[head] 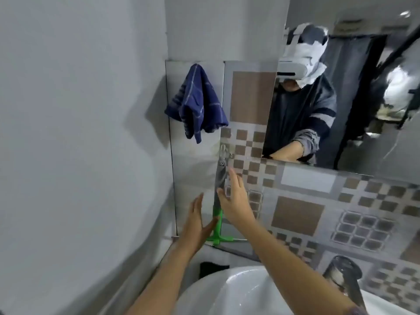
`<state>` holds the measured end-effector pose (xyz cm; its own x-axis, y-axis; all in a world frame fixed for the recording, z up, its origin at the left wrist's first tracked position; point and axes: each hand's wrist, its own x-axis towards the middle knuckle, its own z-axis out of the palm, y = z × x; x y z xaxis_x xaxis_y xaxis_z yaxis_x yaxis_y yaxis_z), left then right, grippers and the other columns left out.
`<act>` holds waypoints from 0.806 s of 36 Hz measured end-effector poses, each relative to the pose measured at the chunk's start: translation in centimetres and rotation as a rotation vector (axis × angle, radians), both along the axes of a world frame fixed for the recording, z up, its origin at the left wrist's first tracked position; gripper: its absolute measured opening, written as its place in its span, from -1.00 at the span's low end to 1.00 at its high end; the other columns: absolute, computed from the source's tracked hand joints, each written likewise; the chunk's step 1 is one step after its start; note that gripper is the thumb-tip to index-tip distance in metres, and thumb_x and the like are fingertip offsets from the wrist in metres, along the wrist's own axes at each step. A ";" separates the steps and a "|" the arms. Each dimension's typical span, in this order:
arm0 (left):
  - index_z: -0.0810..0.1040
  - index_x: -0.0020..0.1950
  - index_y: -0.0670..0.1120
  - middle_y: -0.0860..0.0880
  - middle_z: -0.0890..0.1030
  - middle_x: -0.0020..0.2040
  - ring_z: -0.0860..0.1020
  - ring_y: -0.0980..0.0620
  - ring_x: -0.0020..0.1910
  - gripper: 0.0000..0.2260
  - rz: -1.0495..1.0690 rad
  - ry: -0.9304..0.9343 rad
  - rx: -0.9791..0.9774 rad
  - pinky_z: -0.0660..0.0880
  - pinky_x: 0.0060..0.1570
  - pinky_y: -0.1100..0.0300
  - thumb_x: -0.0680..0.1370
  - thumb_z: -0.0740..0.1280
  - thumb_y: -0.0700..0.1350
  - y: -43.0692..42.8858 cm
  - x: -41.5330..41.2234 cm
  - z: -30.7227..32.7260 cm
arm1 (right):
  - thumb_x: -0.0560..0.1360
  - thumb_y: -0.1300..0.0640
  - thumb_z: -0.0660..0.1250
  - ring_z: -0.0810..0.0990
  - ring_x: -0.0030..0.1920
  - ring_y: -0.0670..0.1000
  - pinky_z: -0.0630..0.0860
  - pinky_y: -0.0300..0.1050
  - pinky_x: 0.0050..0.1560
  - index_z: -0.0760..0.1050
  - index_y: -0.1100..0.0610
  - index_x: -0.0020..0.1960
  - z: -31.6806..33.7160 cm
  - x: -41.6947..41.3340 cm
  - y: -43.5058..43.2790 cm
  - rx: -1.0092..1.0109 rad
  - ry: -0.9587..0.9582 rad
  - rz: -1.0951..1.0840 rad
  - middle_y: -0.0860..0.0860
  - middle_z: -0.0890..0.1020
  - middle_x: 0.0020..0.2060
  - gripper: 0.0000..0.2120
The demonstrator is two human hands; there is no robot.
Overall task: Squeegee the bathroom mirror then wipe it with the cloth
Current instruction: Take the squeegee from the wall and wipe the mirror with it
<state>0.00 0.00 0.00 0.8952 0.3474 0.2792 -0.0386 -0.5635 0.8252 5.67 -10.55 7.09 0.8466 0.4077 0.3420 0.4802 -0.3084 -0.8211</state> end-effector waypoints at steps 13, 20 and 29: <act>0.34 0.29 0.05 0.10 0.53 -0.05 0.55 0.17 -0.08 -0.66 -0.160 0.072 -0.258 0.51 -0.22 0.40 0.54 0.28 -0.16 0.0 1.1 -1.3 | 0.50 0.31 0.28 0.31 0.40 0.02 0.38 0.06 0.34 0.06 -0.06 0.49 -1.8 0.1 2.0 0.211 -0.014 -0.132 0.00 0.32 0.42 -0.31; 0.33 0.34 0.06 0.07 0.53 0.02 0.54 0.14 -0.02 -0.62 -0.147 0.037 -0.244 0.52 -0.14 0.32 0.54 0.29 -0.07 0.3 -1.1 0.3 | 0.50 0.27 0.31 0.38 0.33 0.02 0.45 0.08 0.26 0.07 -0.11 0.48 -0.1 -1.9 1.8 0.259 -0.013 -0.157 0.03 0.39 0.36 -0.31; 0.28 0.18 0.45 0.22 0.48 0.12 0.48 0.20 0.13 -0.66 -0.168 -0.266 -0.248 0.49 0.09 0.19 0.50 0.24 0.09 -2.6 -3.9 5.7 | 0.46 0.29 0.35 0.49 0.20 0.00 0.55 0.00 0.14 0.11 -0.15 0.42 6.6 -5.5 -1.1 0.444 -0.162 -0.100 0.08 0.49 0.25 -0.30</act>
<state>-3.92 -2.59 5.66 0.8531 0.2886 0.4347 -0.3434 -0.3167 0.8842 0.16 -11.69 13.72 0.7958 0.1118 0.5951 0.5985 0.0044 -0.8011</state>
